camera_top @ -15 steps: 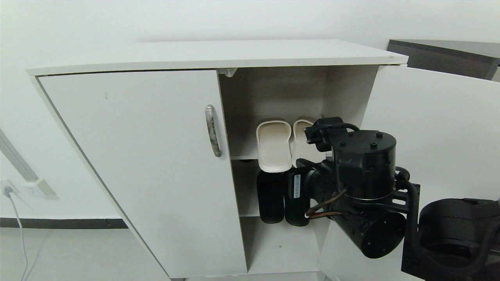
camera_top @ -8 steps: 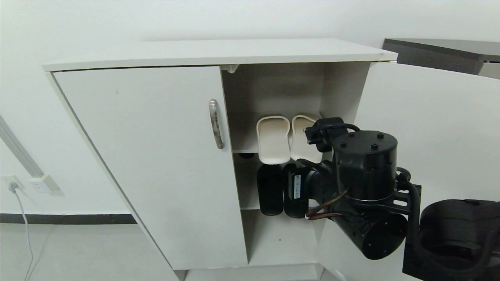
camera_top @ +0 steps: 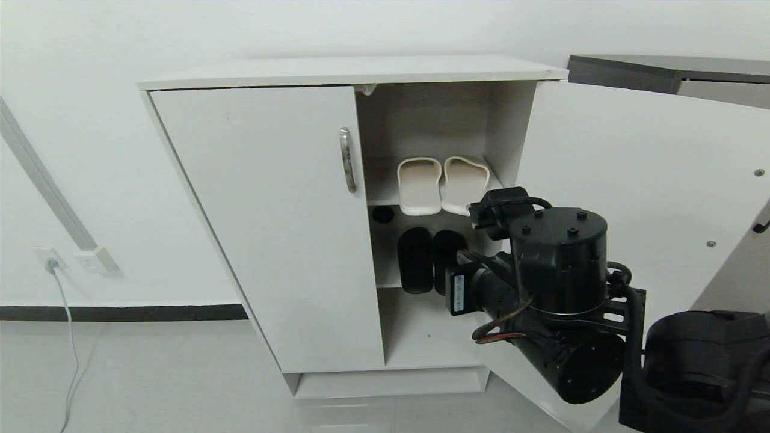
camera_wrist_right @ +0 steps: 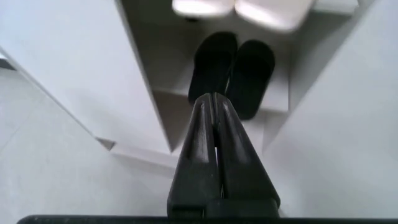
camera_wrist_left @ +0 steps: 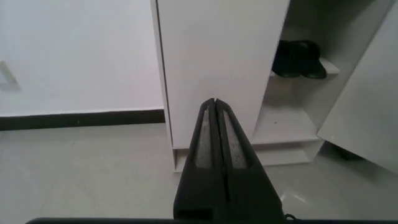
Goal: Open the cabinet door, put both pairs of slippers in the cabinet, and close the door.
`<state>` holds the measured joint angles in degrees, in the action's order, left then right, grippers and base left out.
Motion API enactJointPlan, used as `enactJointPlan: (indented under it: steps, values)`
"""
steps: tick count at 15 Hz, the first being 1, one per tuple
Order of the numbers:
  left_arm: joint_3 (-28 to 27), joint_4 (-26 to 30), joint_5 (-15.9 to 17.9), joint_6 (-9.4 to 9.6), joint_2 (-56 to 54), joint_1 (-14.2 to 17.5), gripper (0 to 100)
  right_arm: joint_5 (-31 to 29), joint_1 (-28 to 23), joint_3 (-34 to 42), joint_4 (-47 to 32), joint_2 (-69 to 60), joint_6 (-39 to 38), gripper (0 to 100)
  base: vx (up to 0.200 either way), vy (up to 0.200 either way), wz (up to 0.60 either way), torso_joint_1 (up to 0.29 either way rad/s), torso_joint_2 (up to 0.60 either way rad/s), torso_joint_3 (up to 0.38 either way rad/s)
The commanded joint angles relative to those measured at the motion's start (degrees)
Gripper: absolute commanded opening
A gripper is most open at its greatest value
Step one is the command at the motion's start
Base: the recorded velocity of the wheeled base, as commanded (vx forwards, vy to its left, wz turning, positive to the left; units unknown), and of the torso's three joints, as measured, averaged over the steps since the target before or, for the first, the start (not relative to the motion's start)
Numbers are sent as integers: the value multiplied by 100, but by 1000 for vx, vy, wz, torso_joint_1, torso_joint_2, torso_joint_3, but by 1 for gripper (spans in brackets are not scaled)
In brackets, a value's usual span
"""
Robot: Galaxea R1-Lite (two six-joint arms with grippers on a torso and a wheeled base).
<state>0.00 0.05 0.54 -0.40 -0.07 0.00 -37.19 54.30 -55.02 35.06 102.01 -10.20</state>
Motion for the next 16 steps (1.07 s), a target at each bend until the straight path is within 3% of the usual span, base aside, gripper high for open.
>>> enactJointPlan:
  steps: [1, 4, 16]
  values:
    - [0, 4, -1, -4, 7, 0, 0, 2, 2, 52, 1, 29, -8, 0, -200, 0, 0, -2, 7, 7]
    - [0, 4, -1, -4, 7, 0, 0, 54, -7, 193, 1, 29, 18, 0, -200, 0, 0, 2, 2, 5]
    - [0, 4, -1, -13, 7, 0, 0, 160, -95, 334, 18, 38, 115, 0, 0, 0, 0, 0, 0, 0]
